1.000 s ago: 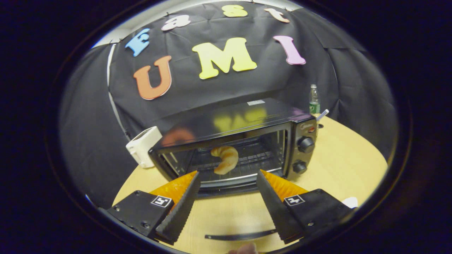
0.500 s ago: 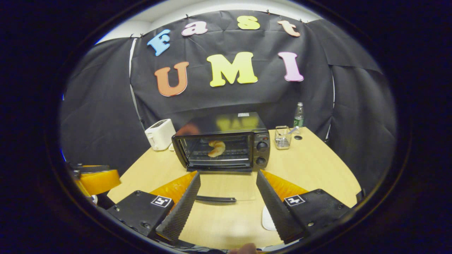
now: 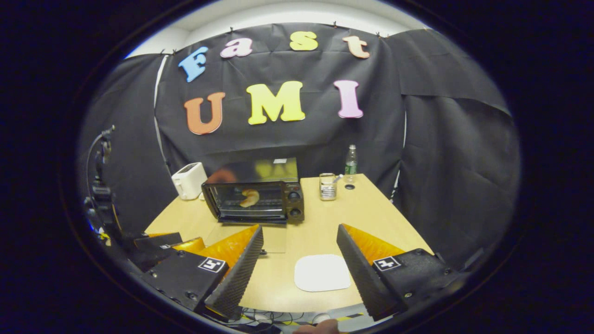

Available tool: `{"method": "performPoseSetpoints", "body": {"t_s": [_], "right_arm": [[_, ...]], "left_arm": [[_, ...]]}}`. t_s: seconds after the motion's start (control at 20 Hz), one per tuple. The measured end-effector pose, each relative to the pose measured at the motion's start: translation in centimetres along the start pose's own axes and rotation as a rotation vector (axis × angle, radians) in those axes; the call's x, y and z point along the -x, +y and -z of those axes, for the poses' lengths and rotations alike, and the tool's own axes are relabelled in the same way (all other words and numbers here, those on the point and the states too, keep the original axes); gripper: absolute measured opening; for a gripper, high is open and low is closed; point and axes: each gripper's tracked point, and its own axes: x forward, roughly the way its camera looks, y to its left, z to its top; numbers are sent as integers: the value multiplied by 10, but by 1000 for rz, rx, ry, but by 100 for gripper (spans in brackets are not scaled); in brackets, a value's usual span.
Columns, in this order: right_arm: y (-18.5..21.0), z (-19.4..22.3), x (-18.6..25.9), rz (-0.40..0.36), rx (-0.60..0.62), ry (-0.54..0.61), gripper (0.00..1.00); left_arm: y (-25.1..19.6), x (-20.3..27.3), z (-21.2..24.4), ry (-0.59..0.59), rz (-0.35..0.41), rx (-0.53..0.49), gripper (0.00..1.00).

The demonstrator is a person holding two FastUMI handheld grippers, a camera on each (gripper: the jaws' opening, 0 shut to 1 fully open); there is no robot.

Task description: Open the electric oven with the left hand, put the food in, and close the electric oven.

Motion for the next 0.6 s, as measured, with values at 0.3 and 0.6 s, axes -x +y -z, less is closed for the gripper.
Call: {"method": "performPoseSetpoints", "body": {"t_s": [0.3,0.6], "right_arm": [[-48,28,18,102,-10,98,96],[-70,34,27,158,-33,128,97]], "left_arm": [[-6,-57,68,117,-42,42,94],[2,-103,109,205,-98,74,94]]}}
